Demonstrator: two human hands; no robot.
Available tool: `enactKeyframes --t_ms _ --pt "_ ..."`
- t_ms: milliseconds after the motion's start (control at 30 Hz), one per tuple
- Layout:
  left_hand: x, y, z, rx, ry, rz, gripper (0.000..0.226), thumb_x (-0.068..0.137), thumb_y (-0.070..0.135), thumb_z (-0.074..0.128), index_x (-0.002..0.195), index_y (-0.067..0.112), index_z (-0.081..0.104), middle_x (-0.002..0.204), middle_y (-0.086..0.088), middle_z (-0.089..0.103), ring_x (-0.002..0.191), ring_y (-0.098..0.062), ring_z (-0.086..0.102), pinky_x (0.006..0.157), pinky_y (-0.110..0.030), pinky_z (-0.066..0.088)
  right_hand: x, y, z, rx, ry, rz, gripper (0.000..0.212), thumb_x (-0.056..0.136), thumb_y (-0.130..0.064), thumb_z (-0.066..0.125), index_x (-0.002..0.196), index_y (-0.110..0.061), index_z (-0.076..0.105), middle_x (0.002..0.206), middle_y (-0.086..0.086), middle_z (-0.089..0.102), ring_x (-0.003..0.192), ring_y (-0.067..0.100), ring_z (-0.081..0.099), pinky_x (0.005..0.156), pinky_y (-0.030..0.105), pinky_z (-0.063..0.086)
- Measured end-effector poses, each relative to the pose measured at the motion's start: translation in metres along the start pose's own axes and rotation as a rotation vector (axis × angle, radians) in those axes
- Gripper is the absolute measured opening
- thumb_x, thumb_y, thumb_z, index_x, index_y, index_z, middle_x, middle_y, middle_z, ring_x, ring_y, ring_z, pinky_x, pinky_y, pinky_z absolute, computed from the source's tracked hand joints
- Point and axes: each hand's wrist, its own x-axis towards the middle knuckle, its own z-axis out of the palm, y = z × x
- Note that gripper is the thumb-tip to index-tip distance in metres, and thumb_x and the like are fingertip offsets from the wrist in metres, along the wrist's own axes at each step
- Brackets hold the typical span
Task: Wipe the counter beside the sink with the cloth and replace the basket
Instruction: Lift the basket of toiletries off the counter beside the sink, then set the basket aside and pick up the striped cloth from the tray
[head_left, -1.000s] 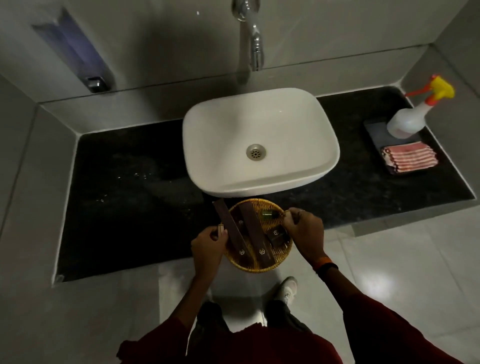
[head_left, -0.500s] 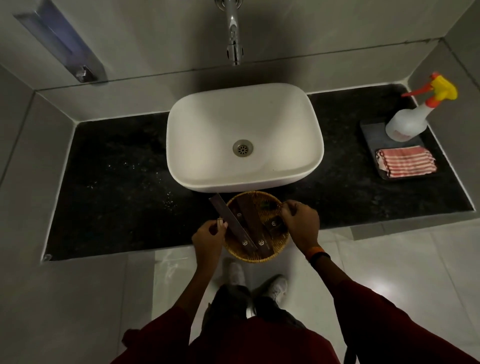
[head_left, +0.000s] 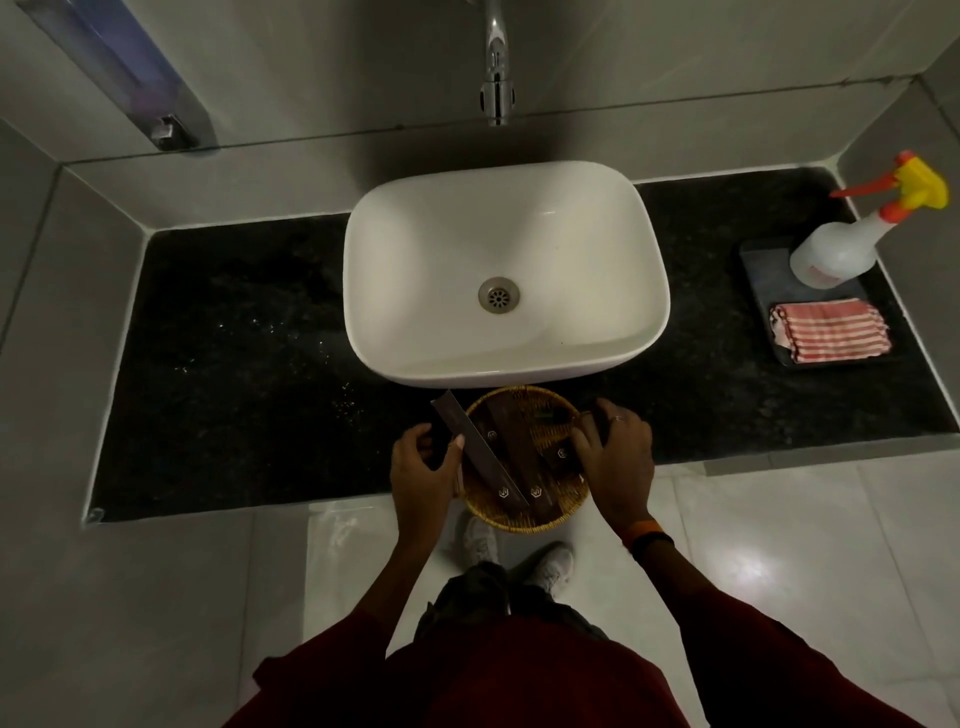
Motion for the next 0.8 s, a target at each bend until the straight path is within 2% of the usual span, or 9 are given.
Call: enactKeyframes --t_ms 100,233,267,367,433,500,667,800 --pt "0.006 0.006 0.003 0.005 -0.003 0.036 0.053 0.085 0.037 0.076 0.130 0.019 0.054 0.126 -0.003 0.055 0.108 -0.013 0.058 0.075 -0.012 0.045 -0.003 -0.002 0.005 -0.016 0.026 -0.051 0.048 0.093 -0.027 0.068 0.137 -0.014 0.054 0.139 0.015 0.054 0.127 0.032 0.051 0.094 0.044 0.055" --pt "0.007 0.013 0.009 0.043 0.016 0.047 0.059 0.084 0.038 0.077 0.132 0.016 0.053 0.130 -0.006 0.053 0.115 -0.016 0.055 0.080 -0.011 0.044 -0.003 -0.008 0.008 -0.042 0.034 -0.046 0.050 0.091 -0.025 0.069 0.137 -0.014 0.053 0.140 0.014 0.053 0.128 0.032 0.050 0.096 0.044 0.055" --pt "0.006 0.015 0.008 0.067 0.042 0.071 0.057 0.084 0.037 0.077 0.131 0.015 0.054 0.128 -0.007 0.054 0.115 -0.017 0.054 0.082 -0.016 0.048 -0.003 -0.009 0.008 -0.054 0.041 -0.050 0.050 0.091 -0.025 0.070 0.137 -0.014 0.054 0.139 0.014 0.054 0.127 0.031 0.051 0.097 0.045 0.054" --pt "0.005 0.021 0.005 0.228 0.174 0.317 0.044 0.085 0.033 0.076 0.119 0.013 0.058 0.115 -0.007 0.057 0.110 -0.022 0.054 0.088 -0.042 0.055 -0.001 -0.013 0.006 -0.111 0.075 -0.076 0.052 0.089 -0.028 0.071 0.137 -0.016 0.056 0.141 0.013 0.055 0.130 0.032 0.050 0.104 0.048 0.049" --pt "0.006 0.030 0.005 0.284 0.180 0.548 0.035 0.087 0.036 0.070 0.112 0.015 0.058 0.110 -0.004 0.058 0.107 -0.021 0.053 0.087 -0.042 0.052 -0.001 -0.015 0.004 -0.153 0.108 -0.127 0.052 0.088 -0.029 0.072 0.136 -0.015 0.057 0.144 0.013 0.053 0.134 0.032 0.049 0.109 0.050 0.046" --pt "0.006 0.043 0.012 0.305 0.112 0.715 0.033 0.090 0.039 0.065 0.113 0.017 0.058 0.112 -0.004 0.059 0.111 -0.020 0.053 0.093 -0.039 0.050 -0.001 -0.016 0.000 -0.188 0.127 -0.205 0.054 0.088 -0.031 0.071 0.137 -0.015 0.056 0.148 0.012 0.051 0.139 0.031 0.046 0.115 0.050 0.041" --pt "0.010 0.098 0.064 0.296 -0.115 1.049 0.046 0.093 0.040 0.058 0.130 0.012 0.056 0.134 -0.009 0.054 0.132 -0.026 0.047 0.115 -0.039 0.036 0.023 -0.011 -0.024 -0.215 0.265 -0.306 0.060 0.091 -0.043 0.064 0.142 -0.014 0.050 0.154 0.013 0.044 0.147 0.030 0.037 0.126 0.051 0.027" --pt "0.011 0.159 0.133 0.356 -0.333 1.185 0.059 0.095 0.037 0.052 0.146 0.008 0.043 0.153 -0.012 0.043 0.149 -0.027 0.031 0.125 -0.044 0.024 0.063 0.018 -0.064 -0.239 0.360 -0.277 0.060 0.096 -0.052 0.055 0.142 -0.014 0.051 0.158 0.014 0.041 0.152 0.029 0.031 0.127 0.054 0.023"
